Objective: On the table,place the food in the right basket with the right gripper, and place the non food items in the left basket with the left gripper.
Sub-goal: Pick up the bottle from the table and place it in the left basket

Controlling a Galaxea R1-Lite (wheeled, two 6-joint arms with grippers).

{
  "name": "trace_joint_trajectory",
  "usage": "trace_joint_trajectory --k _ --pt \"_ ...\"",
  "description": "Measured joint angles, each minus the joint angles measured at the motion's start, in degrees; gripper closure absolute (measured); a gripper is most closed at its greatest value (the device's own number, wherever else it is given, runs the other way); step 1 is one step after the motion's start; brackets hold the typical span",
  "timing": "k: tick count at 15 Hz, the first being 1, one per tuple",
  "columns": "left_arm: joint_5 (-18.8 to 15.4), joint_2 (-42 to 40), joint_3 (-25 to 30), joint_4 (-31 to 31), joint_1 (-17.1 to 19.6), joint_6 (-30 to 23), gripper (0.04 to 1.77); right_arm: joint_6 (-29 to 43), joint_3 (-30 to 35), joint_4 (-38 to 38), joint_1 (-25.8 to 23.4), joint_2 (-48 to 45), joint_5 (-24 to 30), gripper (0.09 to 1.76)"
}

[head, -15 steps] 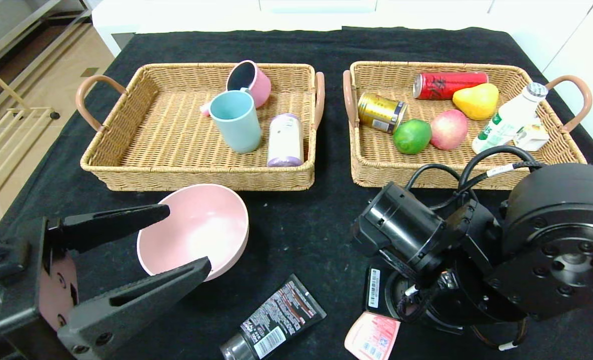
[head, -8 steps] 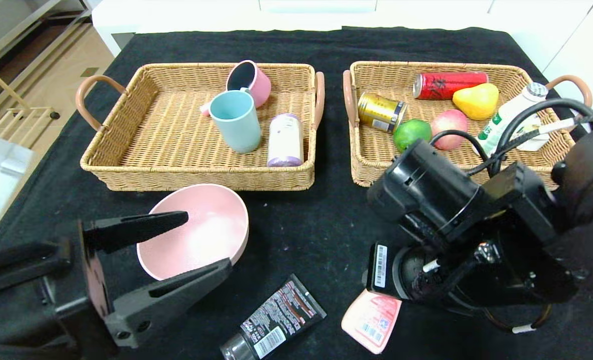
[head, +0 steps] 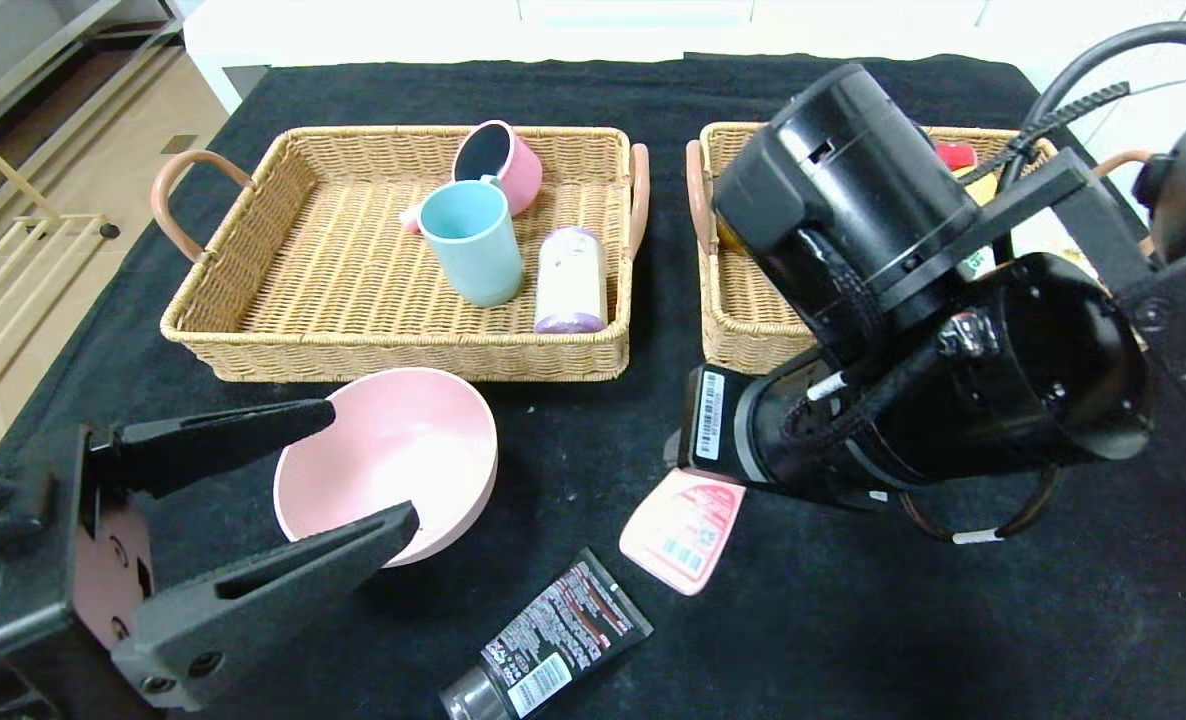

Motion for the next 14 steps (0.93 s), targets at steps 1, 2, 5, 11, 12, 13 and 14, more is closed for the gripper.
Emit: trace_joint_trajectory --k 1,2,5,11,12,13,14 --pt "0.0 -0.1 0.0 0.0 0.0 0.0 0.09 -1.3 -2.0 0.0 0.0 1.0 -0.4 0.98" --pt "0.0 -0.2 0.0 0.0 0.0 0.0 0.09 -3.4 -3.7 -0.5 0.0 2.1 -1.3 0.98" --pt "0.0 -0.3 0.0 0.0 0.0 0.1 0.09 -8.5 -5.2 -9.0 -0.1 4.4 -4.0 0.98" --pt "0.0 -0.3 0.0 0.0 0.0 0.1 0.09 -16.4 -5.5 -27.7 0.4 7.1 -11.3 0.98" --pt "0.0 -0.3 0.0 0.0 0.0 0.1 0.09 -17.6 -5.4 -31.8 0.4 7.6 -12.7 0.98" --pt "0.0 -0.3 0.0 0.0 0.0 0.1 0.09 -19.5 -5.2 -35.5 0.4 8.0 -13.9 0.98" --pt "0.0 -0.3 0.0 0.0 0.0 0.1 0.09 -21.5 -5.0 -38.1 0.4 8.4 -14.5 0.98"
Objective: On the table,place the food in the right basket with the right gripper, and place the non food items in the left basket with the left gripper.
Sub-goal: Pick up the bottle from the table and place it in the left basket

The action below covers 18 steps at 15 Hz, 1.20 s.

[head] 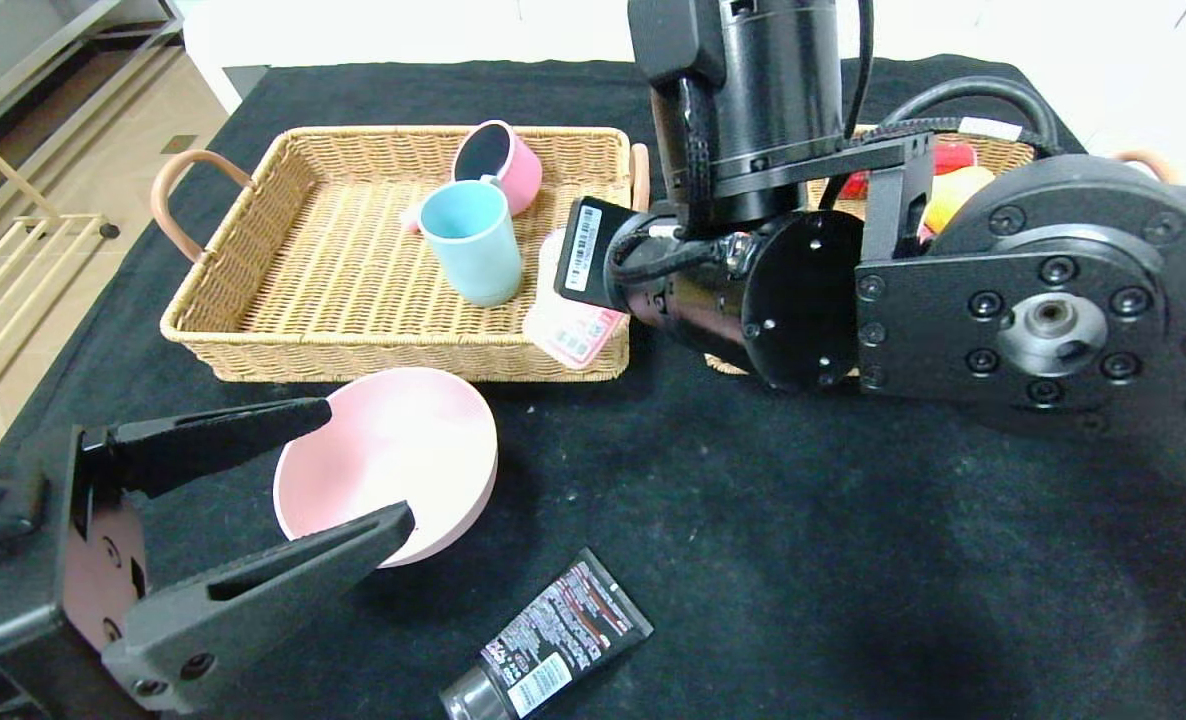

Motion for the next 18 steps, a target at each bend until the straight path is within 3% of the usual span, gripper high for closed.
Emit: trace_joint_trajectory --k 9,18 --pt "0.0 0.3 0.0 0.0 -0.1 0.0 0.09 -20.1 0.3 -21.6 0.2 4.5 -1.3 0.98" --pt "0.0 0.3 0.0 -0.3 -0.1 0.0 0.09 -27.2 0.4 -33.6 0.7 10.3 -1.0 0.98"
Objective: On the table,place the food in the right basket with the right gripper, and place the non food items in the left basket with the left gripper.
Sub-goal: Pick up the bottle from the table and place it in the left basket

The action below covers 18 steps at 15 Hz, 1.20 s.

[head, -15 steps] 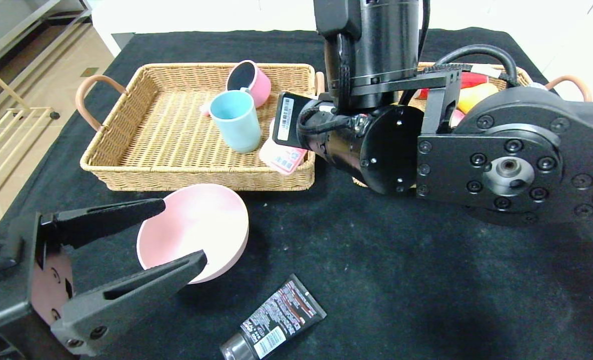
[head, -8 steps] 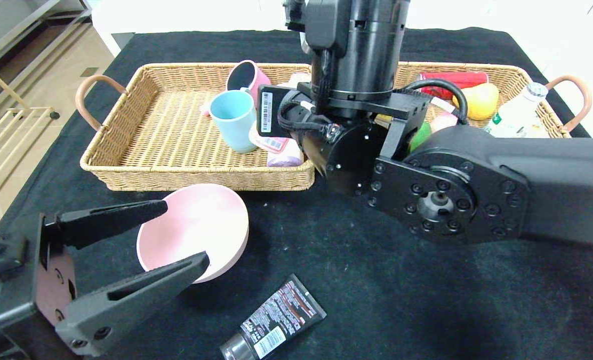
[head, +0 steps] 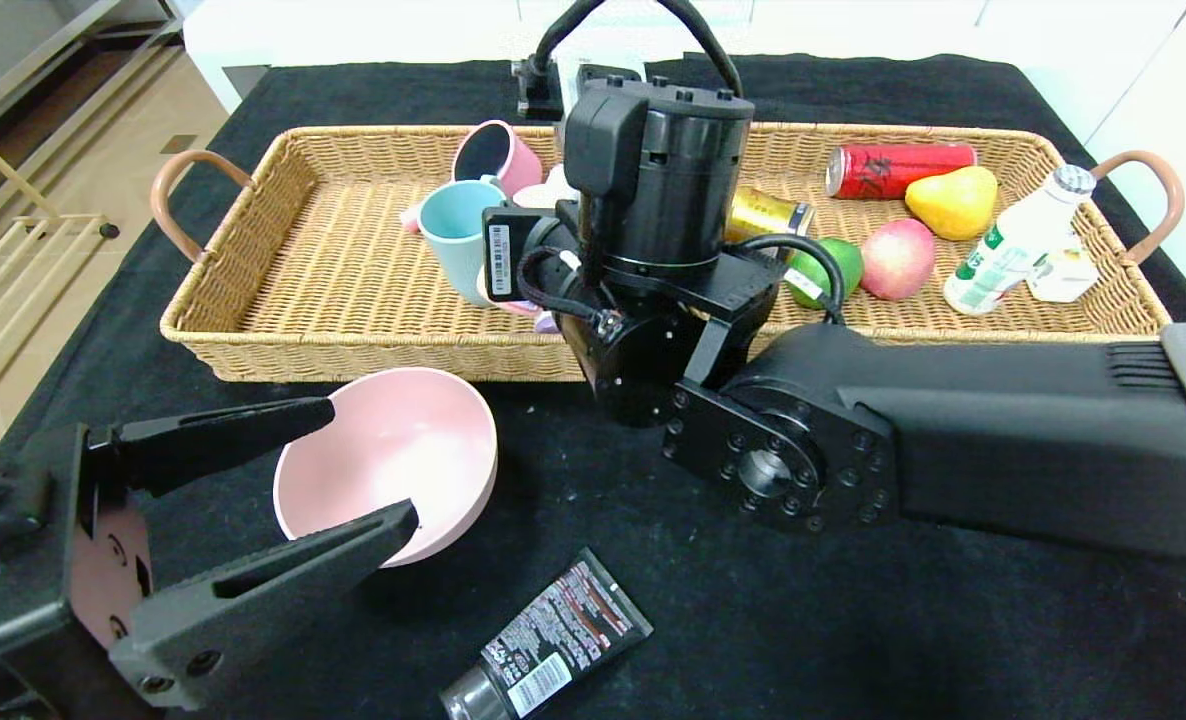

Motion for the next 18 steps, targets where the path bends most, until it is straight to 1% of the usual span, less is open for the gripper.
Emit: trace_joint_trajectory --k 5,7,10,13,16,18 --pt "0.0 0.0 0.1 0.1 0.0 0.0 0.09 -0.5 0.0 -0.2 0.2 0.7 -0.2 0.6" --pt "0.0 0.0 0.1 0.1 0.0 0.0 0.09 -0.5 0.4 -0.2 0.3 0.7 -0.2 0.49" --pt "0.0 0.0 0.1 0.1 0.0 0.0 0.09 -0.5 2.3 -0.3 0.3 0.0 -0.4 0.39" --pt "0.0 0.0 0.1 0.1 0.0 0.0 0.09 -0.5 8.2 -0.6 0.7 -3.3 -0.6 0.31" --pt "0.0 0.1 0.1 0.2 0.0 0.0 0.09 -1.1 17.1 -0.4 1.2 -9.4 -0.1 0.26" --pt "0.0 0.2 0.2 0.3 0.0 0.0 0.09 -1.4 22.6 -0.5 0.9 -13.5 1.4 0.23"
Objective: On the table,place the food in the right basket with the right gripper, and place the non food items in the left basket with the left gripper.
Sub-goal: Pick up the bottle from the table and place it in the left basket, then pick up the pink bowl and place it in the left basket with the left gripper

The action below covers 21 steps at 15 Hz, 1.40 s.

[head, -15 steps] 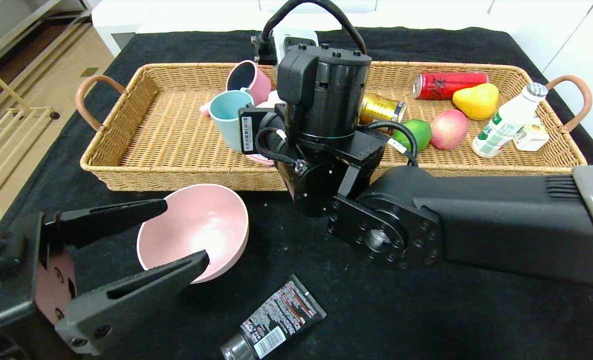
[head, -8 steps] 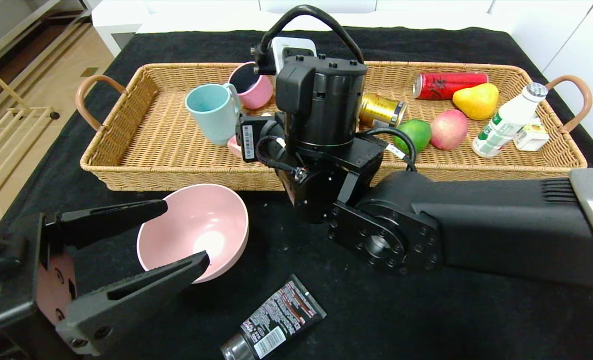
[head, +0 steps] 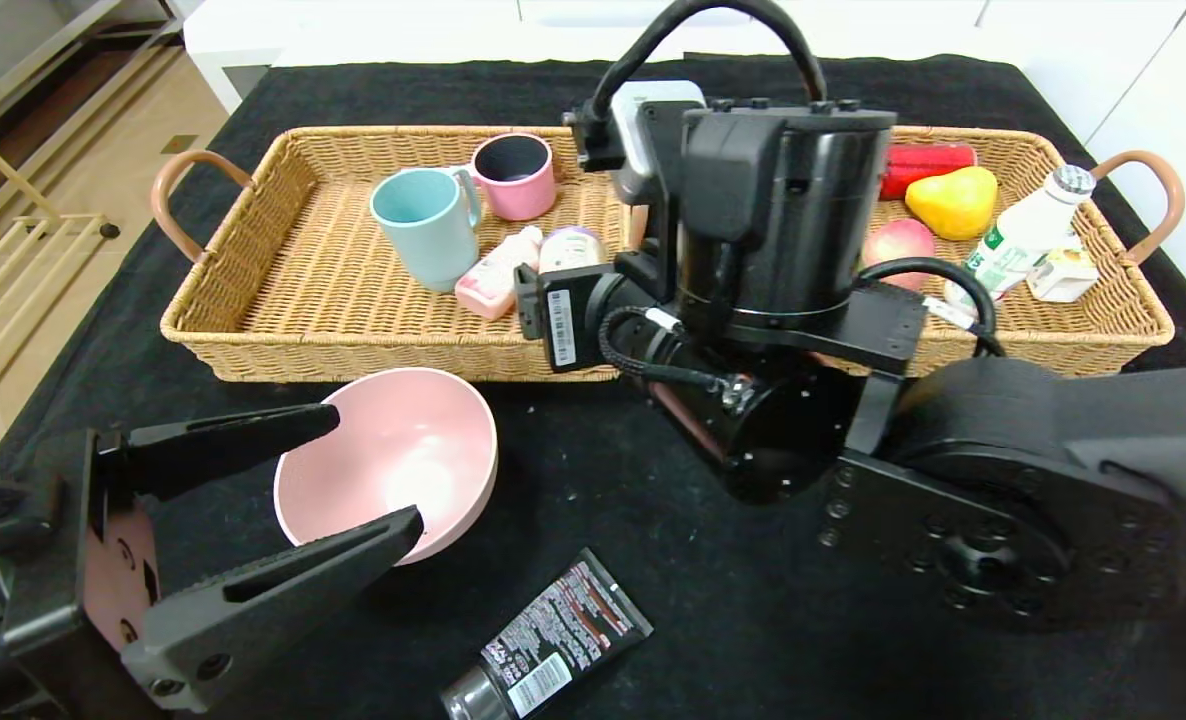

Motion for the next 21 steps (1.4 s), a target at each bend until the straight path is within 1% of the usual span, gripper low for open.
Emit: trace_joint_trajectory --k 3,5,6,8,10,11,13,16,18,20,21 --pt "0.0 0.2 0.0 0.2 0.1 0.0 0.09 -1.0 9.1 -0.3 -1.2 -6.1 4.5 0.2" --pt "0.0 0.4 0.0 0.4 0.0 0.0 0.09 -2.1 16.3 -1.1 -2.0 -10.7 9.3 0.19" --pt "0.0 0.6 0.1 0.4 0.1 0.0 0.09 -2.7 20.0 -1.4 -2.4 -13.1 12.4 0.18" --pt "0.5 1.0 0.1 0.6 0.0 0.0 0.09 -3.9 27.8 -1.6 -3.9 -18.5 21.4 0.17" --pt "0.8 1.4 0.2 0.6 -0.1 0.0 0.09 -5.6 34.6 -1.6 -7.6 -23.6 32.2 0.17" --pt "1.1 1.5 0.2 0.6 -0.2 0.0 0.09 -6.8 37.0 -1.7 -9.9 -25.5 35.4 0.16" --pt "2.1 1.6 0.0 0.6 -0.4 0.0 0.09 -8.5 40.6 -1.8 -14.5 -28.4 40.1 0.16" --pt "5.9 1.6 0.0 0.7 -2.6 0.0 0.09 -10.8 45.8 -3.9 -19.5 -31.9 46.9 0.15" --pt "6.8 1.8 0.5 0.7 -4.1 0.0 0.09 -11.7 49.9 -8.2 -21.7 -33.6 49.7 0.15" --pt "7.1 2.0 0.9 0.6 -4.8 0.1 0.09 -12.2 54.6 -13.4 -25.2 -34.8 54.4 0.15" --pt "8.3 2.0 0.9 0.9 -4.9 0.2 0.09 -12.1 56.5 -16.3 -26.7 -35.2 56.1 0.15"
